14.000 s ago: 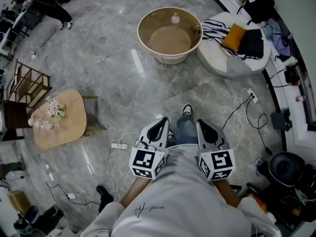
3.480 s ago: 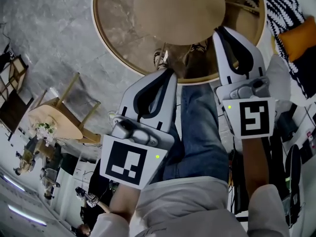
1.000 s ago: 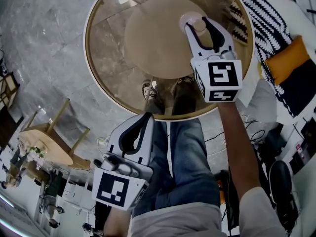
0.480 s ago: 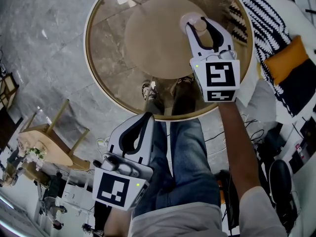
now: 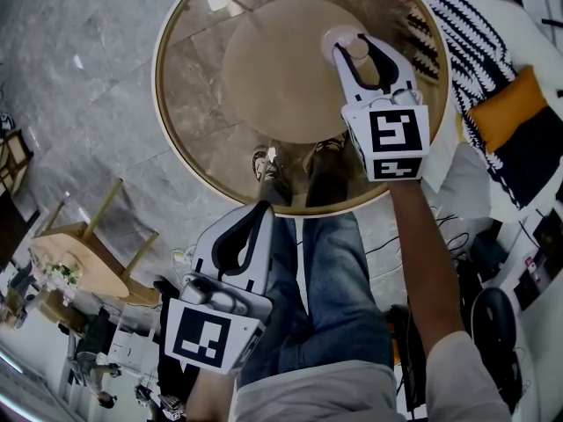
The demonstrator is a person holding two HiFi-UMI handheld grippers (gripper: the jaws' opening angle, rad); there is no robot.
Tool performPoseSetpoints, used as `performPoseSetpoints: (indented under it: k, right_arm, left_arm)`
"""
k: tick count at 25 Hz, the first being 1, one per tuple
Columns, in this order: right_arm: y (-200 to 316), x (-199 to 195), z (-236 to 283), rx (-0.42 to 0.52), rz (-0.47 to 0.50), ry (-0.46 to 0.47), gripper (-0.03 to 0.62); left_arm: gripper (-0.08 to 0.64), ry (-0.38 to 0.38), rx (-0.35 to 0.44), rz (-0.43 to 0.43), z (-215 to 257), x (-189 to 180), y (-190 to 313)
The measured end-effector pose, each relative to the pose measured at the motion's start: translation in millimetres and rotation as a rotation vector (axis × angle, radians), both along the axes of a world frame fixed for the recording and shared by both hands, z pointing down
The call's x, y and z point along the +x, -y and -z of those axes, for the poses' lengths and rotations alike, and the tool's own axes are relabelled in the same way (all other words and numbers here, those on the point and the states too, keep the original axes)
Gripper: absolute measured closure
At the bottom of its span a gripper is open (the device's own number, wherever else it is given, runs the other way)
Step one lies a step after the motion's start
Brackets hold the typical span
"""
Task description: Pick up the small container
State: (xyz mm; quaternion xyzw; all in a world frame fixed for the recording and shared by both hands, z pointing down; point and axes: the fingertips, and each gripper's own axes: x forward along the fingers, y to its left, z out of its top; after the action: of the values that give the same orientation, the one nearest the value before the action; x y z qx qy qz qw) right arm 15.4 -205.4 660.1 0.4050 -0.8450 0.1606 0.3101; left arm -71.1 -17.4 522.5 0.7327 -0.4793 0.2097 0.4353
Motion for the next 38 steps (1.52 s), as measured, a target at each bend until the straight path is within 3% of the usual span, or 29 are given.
performPoseSetpoints:
  k: [17, 23, 26, 38]
  right_arm:
    - [-10, 8, 5, -0.024, 0.017, 0.014, 0.443]
    - [-18, 6, 12, -0.020, 0.026, 0.017, 0.443]
    - [-20, 5, 14, -0.020, 0.034, 0.016, 0.445]
    - [-28, 4, 24, -0.023, 0.043, 0.017, 0.445]
  left_arm:
    - [0.555, 0.011, 0.002, -0.010, 8, 1, 1]
    - [0.555, -0.012, 0.057, 0.000, 18, 2, 8]
    - [0.555, 0.013, 0.020, -0.019, 16, -1, 1]
    - [0.555, 0.016, 0.038, -0.034, 26, -2, 1]
